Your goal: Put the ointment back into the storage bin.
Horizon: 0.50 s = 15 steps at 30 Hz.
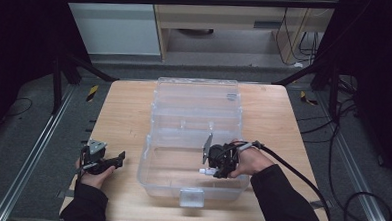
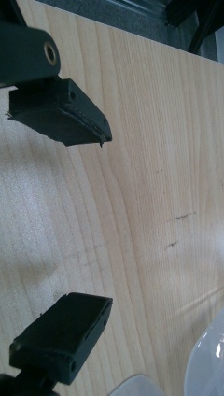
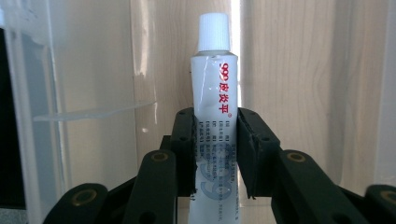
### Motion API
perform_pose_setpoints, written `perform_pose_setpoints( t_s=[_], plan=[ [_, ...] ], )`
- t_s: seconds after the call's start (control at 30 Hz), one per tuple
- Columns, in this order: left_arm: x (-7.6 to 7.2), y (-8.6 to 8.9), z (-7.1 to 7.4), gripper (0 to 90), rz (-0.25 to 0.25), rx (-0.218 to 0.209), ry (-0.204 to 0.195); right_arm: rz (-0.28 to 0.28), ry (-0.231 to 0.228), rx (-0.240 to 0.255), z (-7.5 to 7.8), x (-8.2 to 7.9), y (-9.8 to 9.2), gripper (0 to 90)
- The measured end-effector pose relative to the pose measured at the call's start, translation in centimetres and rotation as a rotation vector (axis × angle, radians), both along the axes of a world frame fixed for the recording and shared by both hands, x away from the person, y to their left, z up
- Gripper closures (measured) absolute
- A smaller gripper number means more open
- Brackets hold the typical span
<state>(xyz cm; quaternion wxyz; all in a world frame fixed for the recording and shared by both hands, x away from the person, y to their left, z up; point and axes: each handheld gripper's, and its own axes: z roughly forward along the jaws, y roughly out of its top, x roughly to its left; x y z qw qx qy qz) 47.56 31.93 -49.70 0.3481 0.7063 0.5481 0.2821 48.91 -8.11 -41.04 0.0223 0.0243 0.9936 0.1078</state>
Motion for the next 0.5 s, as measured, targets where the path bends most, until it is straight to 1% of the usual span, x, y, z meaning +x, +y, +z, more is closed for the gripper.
perform_pose_setpoints(
  t_s=[0.1,0.17,0.23,0.37,0.43,0.47,0.5],
  plan=[
    [0.0,0.0,0.0,16.5,0.0,0.0,0.0,0.001,0.0,-0.011,-0.5,0.1,0.2,69.5],
    [0.0,0.0,0.0,16.5,0.0,0.0,0.0,-0.005,0.008,-0.021,-0.8,0.0,0.4,69.5],
    [0.0,0.0,0.0,16.5,0.001,0.0,0.0,0.009,0.004,-0.024,-1.1,0.1,0.5,69.5],
    [0.0,0.0,0.0,16.5,0.0,0.0,0.0,-0.004,0.009,-0.033,-1.6,0.1,0.6,69.5],
    [0.0,0.0,0.0,16.5,0.001,0.0,0.0,0.002,0.01,-0.03,-1.9,0.2,0.6,69.5],
    [0.0,0.0,0.0,16.5,0.0,0.0,0.0,-0.012,0.015,-0.037,-2.0,0.1,0.7,69.5],
    [0.0,0.0,0.0,16.5,0.0,0.001,0.0,-0.003,0.012,-0.041,-2.1,0.2,0.7,69.5]
  ],
)
